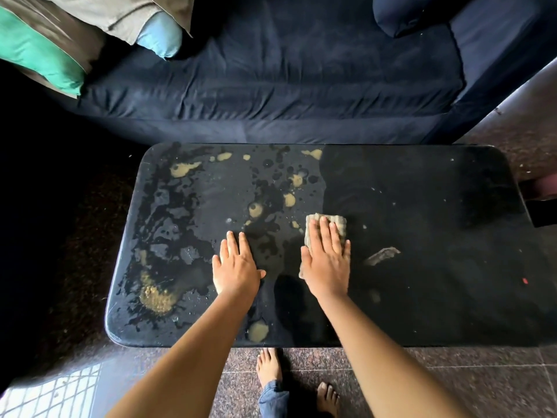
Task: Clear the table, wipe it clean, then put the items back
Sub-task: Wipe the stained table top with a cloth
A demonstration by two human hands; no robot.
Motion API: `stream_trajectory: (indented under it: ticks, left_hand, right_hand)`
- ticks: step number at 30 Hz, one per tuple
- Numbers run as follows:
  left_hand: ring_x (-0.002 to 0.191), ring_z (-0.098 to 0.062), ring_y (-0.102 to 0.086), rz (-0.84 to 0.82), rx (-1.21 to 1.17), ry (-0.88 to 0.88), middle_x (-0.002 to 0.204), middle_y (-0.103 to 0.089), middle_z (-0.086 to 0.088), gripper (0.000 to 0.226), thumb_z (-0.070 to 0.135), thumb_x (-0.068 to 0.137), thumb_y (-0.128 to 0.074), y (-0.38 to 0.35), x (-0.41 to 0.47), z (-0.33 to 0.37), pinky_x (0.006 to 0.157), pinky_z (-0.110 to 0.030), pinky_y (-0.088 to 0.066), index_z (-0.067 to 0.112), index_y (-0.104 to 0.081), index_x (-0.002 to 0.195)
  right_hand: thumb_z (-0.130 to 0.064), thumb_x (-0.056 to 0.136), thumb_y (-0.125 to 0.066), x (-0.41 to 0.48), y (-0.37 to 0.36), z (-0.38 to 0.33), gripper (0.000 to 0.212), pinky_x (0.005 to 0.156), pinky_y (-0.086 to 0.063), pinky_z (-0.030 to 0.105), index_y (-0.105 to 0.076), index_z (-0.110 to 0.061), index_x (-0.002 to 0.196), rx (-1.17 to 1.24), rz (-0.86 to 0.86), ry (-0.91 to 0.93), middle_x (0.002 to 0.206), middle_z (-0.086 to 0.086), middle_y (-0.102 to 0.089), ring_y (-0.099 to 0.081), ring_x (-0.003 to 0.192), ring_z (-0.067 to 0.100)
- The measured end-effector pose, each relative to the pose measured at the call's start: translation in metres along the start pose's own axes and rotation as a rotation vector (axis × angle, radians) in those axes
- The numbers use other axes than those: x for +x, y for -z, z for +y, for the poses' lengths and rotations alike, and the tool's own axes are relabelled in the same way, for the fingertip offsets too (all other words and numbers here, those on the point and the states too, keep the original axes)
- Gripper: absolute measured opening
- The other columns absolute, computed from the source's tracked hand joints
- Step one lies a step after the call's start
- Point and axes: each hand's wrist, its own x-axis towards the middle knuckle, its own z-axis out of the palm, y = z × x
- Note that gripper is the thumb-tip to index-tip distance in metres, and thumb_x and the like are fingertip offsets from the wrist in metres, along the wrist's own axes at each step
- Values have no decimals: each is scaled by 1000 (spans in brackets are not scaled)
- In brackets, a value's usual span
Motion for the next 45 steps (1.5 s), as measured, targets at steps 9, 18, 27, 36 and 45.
stream_trajectory:
  ticks: [9,18,27,36,45]
  left_hand:
    - [147,-24,-2,16,30,-15,159,4,-10,96,48,87,-59,5,2,-1,119,-39,-13,12,3,151]
    - [146,-26,-8,22,100,-19,158,-2,-14,98,50,85,-61,9,3,3,118,-38,-15,9,0,150]
    - [138,-31,-27,0,215,-22,153,-17,-21,95,51,83,-63,15,9,14,113,-39,-25,3,-11,147]
    - [130,-27,-40,-10,208,-83,145,-33,-14,81,56,83,-60,24,14,6,106,-37,-31,9,-28,141]
    - [136,-25,-31,105,-5,-102,150,-30,-5,60,38,93,-50,70,77,-11,104,-39,-34,17,-29,144]
  right_hand:
    - [-44,91,-29,1,4,41,62,113,-25,50,-15,-34,150,-111,-33,285,157,-14,-13,-14,144,8]
    - [-44,92,-28,4,-5,0,62,115,-16,48,-14,-30,151,-71,-69,434,158,-10,-11,-11,145,11]
    - [-39,97,-39,50,3,-19,64,116,-10,50,-10,-25,152,11,-40,-15,160,-4,-7,-2,147,16]
    - [-45,92,-21,40,12,24,61,117,-18,48,-8,-34,151,-90,-121,388,157,-16,-5,-7,145,7]
    - [-45,94,-21,66,9,-6,62,118,-13,48,-2,-33,151,-64,-143,373,158,-13,2,2,146,9]
